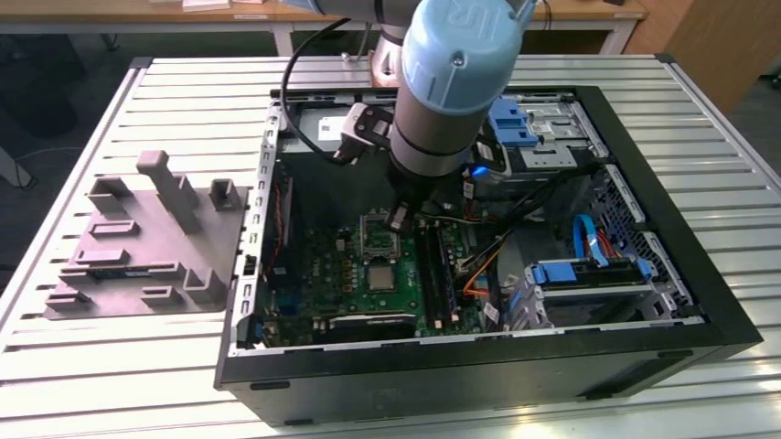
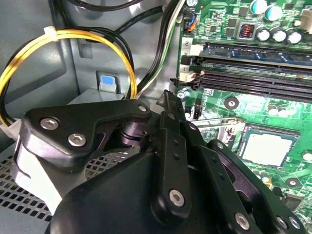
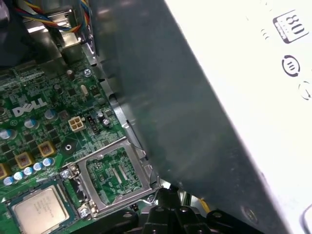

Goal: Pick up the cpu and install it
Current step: 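Close the cpu cover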

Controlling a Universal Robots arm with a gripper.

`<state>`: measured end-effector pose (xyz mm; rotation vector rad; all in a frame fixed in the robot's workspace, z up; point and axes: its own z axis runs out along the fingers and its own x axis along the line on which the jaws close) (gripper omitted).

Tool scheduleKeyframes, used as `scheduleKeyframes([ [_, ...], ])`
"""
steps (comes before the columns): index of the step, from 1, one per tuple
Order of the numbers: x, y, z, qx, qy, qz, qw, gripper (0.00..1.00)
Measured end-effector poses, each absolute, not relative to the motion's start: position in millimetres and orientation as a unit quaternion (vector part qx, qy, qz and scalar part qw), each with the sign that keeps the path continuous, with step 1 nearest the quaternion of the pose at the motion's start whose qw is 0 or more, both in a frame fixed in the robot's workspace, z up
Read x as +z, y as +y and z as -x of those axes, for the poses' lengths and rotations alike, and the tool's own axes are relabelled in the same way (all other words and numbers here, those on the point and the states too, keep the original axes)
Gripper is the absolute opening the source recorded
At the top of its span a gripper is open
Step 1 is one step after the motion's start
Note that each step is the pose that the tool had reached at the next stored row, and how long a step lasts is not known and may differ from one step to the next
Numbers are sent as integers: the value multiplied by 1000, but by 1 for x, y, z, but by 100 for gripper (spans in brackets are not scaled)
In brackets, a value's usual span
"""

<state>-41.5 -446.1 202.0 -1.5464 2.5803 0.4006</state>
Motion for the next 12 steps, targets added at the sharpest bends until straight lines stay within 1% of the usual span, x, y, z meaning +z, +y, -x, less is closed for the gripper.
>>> scheduleKeyframes([
  [3, 203, -445, 42, 122, 850, 509, 48, 11],
  [12, 209, -441, 42, 108, 852, 510, 39, 11],
])
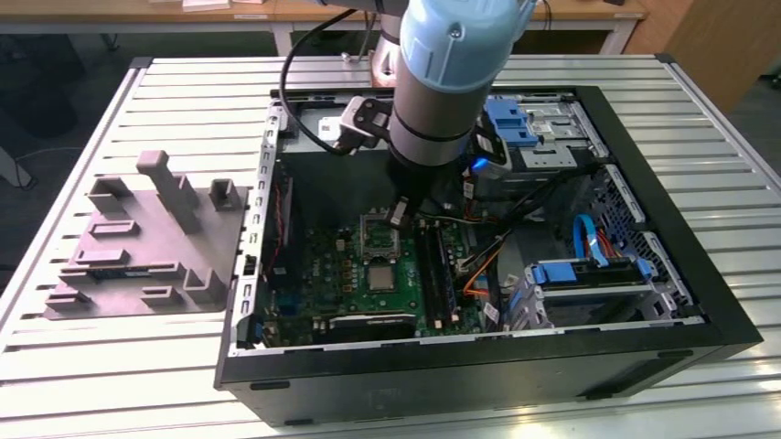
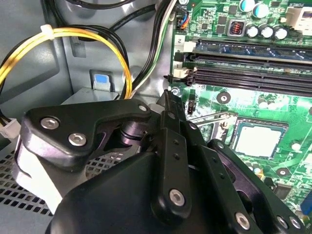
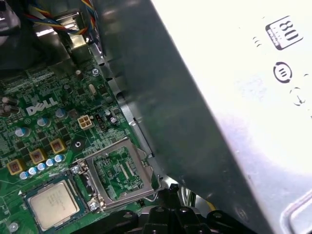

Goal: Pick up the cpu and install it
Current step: 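Close the cpu cover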

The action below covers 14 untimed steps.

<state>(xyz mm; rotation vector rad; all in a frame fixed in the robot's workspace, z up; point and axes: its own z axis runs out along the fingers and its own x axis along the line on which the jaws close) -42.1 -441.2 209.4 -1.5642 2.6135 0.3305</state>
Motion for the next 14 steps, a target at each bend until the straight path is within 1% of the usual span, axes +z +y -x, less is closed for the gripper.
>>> scheduleKeyframes([
  [14, 220, -439, 44, 93, 854, 511, 30, 11],
])
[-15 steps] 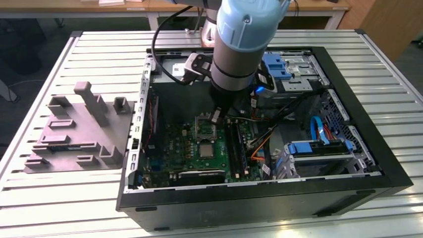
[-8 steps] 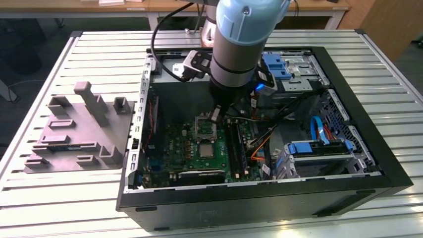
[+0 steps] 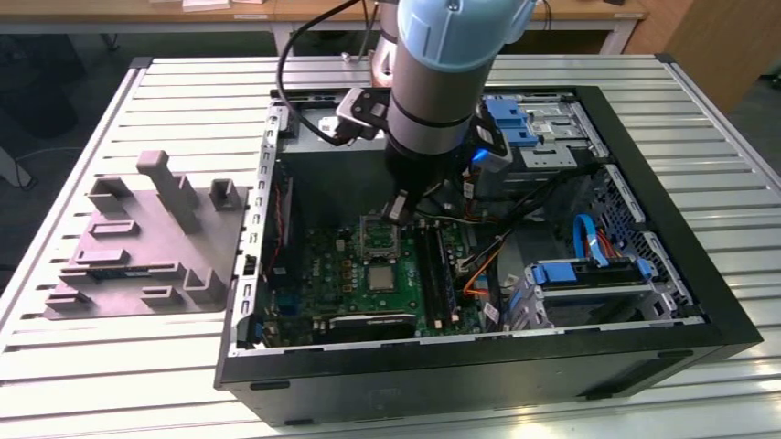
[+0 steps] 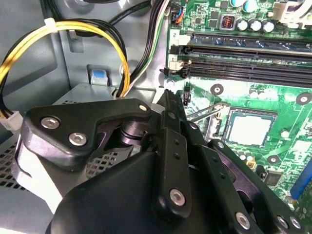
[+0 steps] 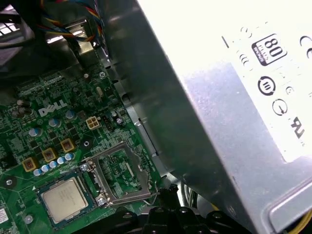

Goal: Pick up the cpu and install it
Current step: 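Close the cpu cover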

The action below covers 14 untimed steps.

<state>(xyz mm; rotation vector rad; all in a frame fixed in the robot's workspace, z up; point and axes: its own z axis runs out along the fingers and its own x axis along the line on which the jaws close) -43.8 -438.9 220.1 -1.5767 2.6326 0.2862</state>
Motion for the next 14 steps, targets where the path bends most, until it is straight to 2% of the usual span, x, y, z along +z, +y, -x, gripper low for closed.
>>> scheduleKeyframes([
  [14, 230, -438, 46, 84, 853, 515, 24, 11],
])
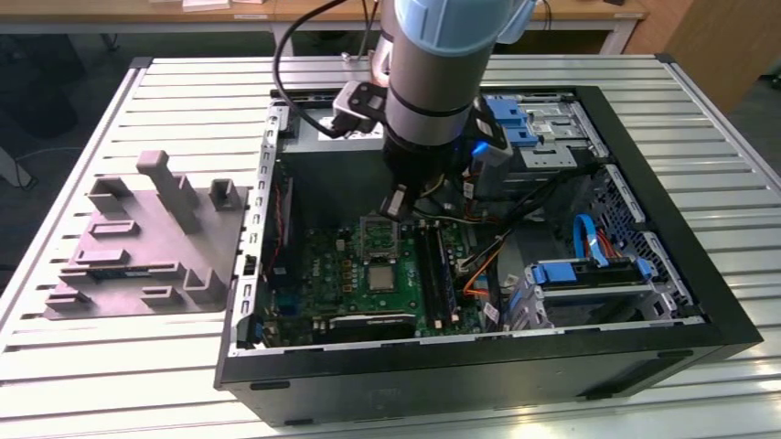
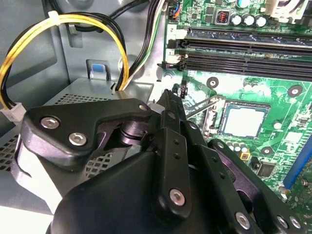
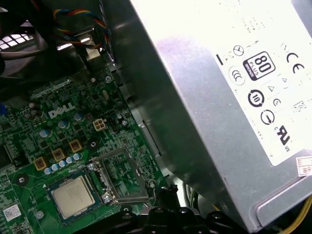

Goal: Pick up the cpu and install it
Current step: 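Close the cpu cover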

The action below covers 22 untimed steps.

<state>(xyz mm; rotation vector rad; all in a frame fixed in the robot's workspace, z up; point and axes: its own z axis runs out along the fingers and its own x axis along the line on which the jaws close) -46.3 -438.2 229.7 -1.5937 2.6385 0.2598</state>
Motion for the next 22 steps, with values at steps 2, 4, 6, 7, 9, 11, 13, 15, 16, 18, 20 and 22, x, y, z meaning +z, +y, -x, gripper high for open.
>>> scheduleKeyframes([
  [2, 230, -438, 47, 82, 851, 518, 23, 11],
  [4, 231, -438, 48, 80, 849, 521, 21, 11],
  [6, 232, -438, 48, 78, 847, 525, 20, 11],
  [7, 233, -438, 48, 78, 846, 527, 19, 11],
  [9, 234, -438, 48, 77, 845, 529, 19, 11],
  [11, 235, -438, 48, 77, 844, 531, 18, 11],
  [13, 235, -438, 48, 76, 841, 536, 17, 11],
  [15, 236, -438, 48, 75, 838, 541, 16, 11],
  [16, 236, -438, 48, 75, 837, 543, 16, 11],
  [18, 237, -438, 48, 75, 835, 545, 15, 11],
  [20, 238, -437, 48, 75, 834, 546, 15, 11],
  [22, 239, -437, 48, 75, 834, 547, 15, 11],
])
